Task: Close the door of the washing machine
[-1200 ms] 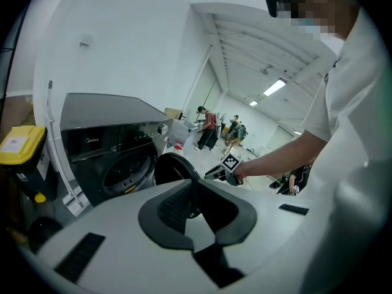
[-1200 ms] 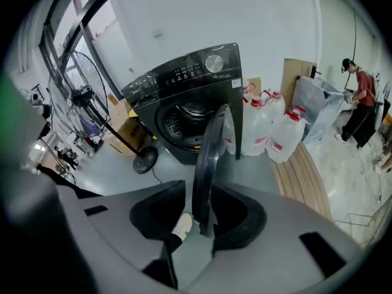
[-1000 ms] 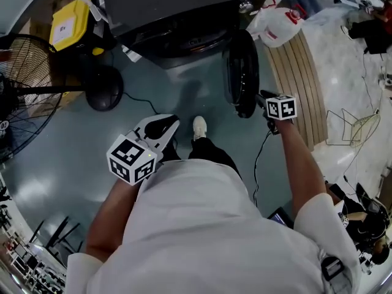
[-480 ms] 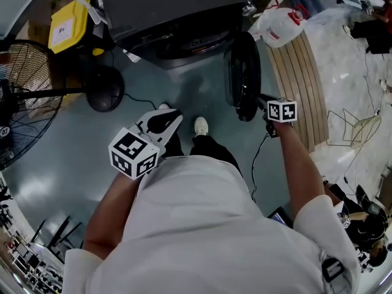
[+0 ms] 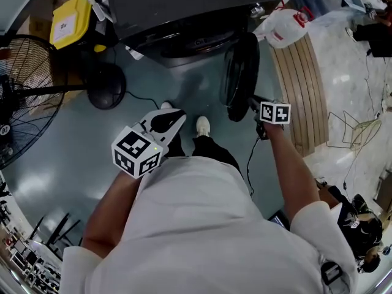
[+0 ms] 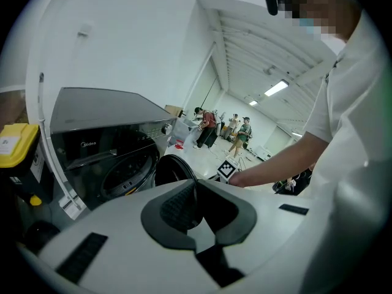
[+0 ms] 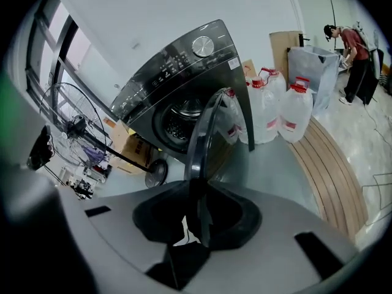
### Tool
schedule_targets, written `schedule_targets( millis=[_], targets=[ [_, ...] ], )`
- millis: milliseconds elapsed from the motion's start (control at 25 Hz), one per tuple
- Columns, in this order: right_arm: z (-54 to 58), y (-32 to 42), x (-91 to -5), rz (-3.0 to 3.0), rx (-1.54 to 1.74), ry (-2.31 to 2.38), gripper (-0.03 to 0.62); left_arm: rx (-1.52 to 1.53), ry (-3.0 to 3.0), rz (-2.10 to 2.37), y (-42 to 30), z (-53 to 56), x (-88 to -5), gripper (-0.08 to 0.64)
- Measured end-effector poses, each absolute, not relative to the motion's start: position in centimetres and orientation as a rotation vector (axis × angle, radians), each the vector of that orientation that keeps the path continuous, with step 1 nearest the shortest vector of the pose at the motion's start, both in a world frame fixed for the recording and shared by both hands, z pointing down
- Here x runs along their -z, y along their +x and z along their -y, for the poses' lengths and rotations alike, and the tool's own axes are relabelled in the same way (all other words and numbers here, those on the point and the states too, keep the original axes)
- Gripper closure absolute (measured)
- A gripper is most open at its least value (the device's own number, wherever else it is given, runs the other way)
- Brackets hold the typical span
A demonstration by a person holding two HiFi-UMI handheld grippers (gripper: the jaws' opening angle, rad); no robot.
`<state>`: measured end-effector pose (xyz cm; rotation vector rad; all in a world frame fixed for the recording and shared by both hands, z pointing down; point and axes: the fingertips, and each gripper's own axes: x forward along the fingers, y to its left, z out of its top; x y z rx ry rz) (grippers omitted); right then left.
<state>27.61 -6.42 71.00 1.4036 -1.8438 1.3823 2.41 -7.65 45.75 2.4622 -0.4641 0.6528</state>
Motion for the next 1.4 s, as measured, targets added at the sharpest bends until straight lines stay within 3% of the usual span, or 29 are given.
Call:
schedule_targets(
  millis=[720,1400],
  targets=[
    [15.0,15.4,-70.9,1.829,-1.573,1.518,0.486,-0.625,2.448,0.525,-3.6,11.0,-45.8,0.538],
    [24.1,9.5,-70.5,1.825,-1.641,1.611,0.489,-0.620,2.424,0.527,-8.6,14.6,-45.8,0.538]
  ],
)
